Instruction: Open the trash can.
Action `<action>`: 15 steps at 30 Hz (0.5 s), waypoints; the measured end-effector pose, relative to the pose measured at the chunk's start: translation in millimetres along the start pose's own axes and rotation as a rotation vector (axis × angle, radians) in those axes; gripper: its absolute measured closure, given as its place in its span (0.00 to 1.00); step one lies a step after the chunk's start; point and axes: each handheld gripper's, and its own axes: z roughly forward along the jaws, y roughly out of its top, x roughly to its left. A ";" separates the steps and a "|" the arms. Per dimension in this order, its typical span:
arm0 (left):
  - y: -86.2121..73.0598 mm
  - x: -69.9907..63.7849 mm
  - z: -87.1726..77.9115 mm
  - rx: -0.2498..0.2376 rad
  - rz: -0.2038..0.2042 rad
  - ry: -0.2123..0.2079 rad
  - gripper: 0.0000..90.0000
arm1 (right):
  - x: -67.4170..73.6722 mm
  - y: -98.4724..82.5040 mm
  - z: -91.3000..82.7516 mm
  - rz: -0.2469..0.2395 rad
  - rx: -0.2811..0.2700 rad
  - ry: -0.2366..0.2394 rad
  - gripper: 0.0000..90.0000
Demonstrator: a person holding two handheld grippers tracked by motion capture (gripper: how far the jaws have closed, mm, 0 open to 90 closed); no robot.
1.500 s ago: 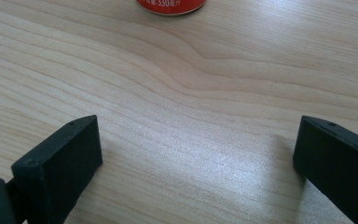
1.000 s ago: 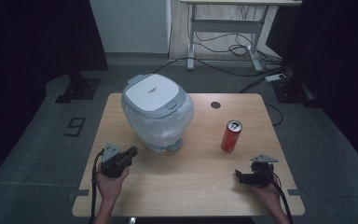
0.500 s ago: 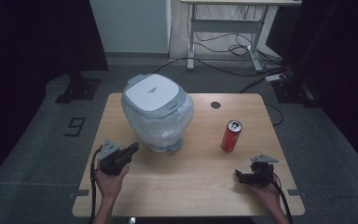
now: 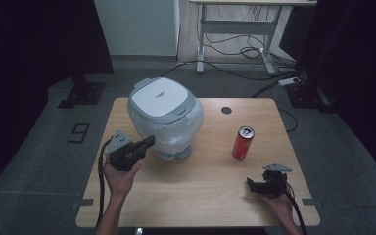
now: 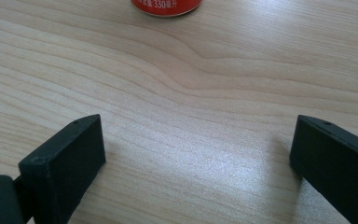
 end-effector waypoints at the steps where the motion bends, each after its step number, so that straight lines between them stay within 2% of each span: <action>1: 3.2 -1.5 1.2 -0.001 0.005 -0.003 0.99 | 0.4 -0.2 -0.2 0.002 0.000 -0.002 0.03; 7: 18.1 -5.8 8.7 -0.011 0.004 -0.018 0.99 | 2.0 -0.6 -0.9 0.013 -0.002 -0.014 0.04; 11: 26.7 -7.4 13.8 -0.011 0.017 -0.011 0.99 | 2.0 -0.6 -1.0 0.013 -0.003 -0.012 0.04; 15: 32.9 -7.3 19.1 -0.008 0.008 -0.016 0.99 | 1.9 -0.5 -0.8 0.012 -0.002 -0.010 0.03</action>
